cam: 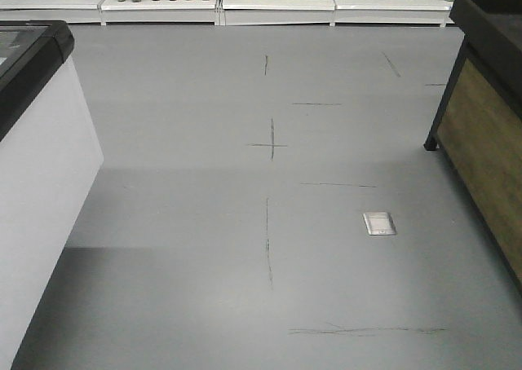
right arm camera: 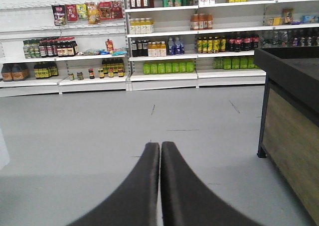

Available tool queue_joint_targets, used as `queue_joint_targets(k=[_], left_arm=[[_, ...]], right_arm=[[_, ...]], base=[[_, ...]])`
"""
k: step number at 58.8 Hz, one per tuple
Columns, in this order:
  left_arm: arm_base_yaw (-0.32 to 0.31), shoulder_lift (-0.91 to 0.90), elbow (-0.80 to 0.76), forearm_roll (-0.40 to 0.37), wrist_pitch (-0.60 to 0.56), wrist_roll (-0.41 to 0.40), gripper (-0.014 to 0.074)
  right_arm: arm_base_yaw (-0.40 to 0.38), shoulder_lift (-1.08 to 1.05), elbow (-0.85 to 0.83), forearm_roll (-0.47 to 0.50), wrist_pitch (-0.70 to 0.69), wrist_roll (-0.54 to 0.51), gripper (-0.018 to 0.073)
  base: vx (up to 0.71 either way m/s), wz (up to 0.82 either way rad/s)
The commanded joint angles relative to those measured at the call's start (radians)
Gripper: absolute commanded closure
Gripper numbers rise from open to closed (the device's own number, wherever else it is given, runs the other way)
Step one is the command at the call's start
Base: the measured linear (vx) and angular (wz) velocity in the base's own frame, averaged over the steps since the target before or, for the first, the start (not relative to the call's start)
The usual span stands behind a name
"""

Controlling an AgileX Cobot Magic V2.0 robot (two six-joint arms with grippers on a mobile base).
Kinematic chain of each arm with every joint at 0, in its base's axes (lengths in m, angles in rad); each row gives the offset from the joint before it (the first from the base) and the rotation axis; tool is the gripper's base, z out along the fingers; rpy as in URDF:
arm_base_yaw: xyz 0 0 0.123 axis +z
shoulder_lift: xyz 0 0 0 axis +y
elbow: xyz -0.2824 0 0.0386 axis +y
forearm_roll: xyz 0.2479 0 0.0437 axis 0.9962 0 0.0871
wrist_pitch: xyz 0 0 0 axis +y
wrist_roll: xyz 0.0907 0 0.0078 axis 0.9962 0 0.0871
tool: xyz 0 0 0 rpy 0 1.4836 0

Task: Pick three apples into basket with both arms
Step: 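Drive the base forward across the store floor toward the fruit tables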

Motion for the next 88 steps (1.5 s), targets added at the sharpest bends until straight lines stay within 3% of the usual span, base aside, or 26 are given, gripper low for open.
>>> queue_joint_targets(k=[1,88], left_arm=[[0.003,-0.013,-0.025,-0.002,-0.071,0.0,0.0602],[0.003,-0.013,-0.025,-0.002,-0.071,0.0,0.0602]], right_arm=[[-0.005,-0.011,0.011,-0.005,-0.073,-0.007,0.0567],[-0.005,-0.011,0.011,-0.005,-0.075,-0.007,0.0567]], base=[[0.0,0.0],[0.02,0.02]])
